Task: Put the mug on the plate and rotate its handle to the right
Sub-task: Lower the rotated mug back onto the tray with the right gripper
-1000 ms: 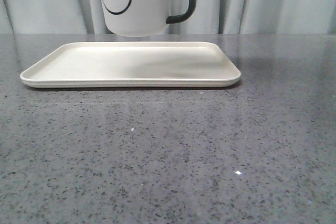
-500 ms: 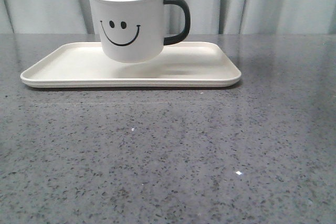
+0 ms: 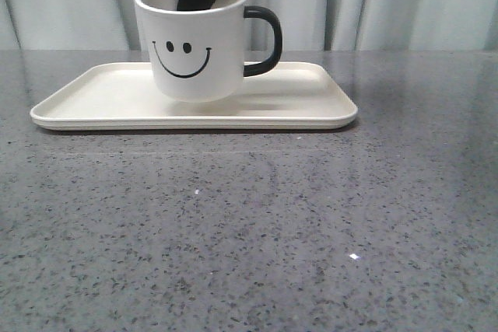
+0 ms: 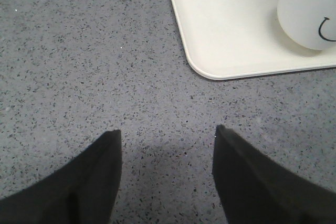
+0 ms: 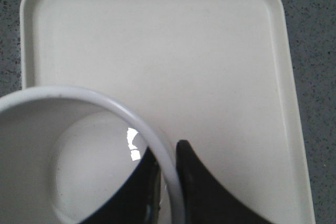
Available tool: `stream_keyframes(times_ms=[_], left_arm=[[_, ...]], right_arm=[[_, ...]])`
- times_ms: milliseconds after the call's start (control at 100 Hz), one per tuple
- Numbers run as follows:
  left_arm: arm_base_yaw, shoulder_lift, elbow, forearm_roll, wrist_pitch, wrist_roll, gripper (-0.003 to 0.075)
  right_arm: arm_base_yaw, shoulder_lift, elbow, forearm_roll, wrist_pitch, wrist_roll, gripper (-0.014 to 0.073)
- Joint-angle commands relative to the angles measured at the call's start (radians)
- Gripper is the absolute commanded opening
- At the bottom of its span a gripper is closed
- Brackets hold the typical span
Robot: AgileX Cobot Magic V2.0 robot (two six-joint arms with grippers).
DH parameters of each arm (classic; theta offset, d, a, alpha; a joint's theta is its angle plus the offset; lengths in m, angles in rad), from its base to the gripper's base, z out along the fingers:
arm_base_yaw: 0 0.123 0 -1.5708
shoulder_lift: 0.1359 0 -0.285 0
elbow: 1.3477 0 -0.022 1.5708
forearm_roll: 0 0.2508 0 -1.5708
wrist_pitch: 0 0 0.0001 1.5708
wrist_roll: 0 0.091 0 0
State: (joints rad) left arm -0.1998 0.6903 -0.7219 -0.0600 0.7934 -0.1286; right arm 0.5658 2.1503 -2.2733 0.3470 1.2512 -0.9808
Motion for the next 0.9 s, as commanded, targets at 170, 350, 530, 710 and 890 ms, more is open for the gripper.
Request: stream_keyframes(times_ms=[170,350,530,710,890], left_arm=[[-0.001,-0.005,-0.026,-0.005,-0.063,-0.007,0.0389],[-0.001,-0.005,-0.026,-0.005,-0.063,-0.007,0.0389],[-0.001,-0.005,-0.026,-0.005,-0.063,-0.007,0.0389],[-0.001,-0.005,-0.026,-0.005,-0.063,-0.007,0.0389],[-0.001,-0.005,-0.026,-0.005,-0.063,-0.007,0.0389]], right_arm=[[-0.026,-0.059,-0.033,0.075,0.067,-0.015,-0.0061],[-0.026,-0.048,-0.033,0.091,0.073,-0.016,-0.0061],[-0.026,-0.028,-0.033,0.093,0.082,-0.016,-0.0061],[-0.026,-0.012,-0.033,0.093,0.082,-0.016,-0.0061],[-0.026,0.003,-0.033,0.093,0.084,-0.016,-0.0061]])
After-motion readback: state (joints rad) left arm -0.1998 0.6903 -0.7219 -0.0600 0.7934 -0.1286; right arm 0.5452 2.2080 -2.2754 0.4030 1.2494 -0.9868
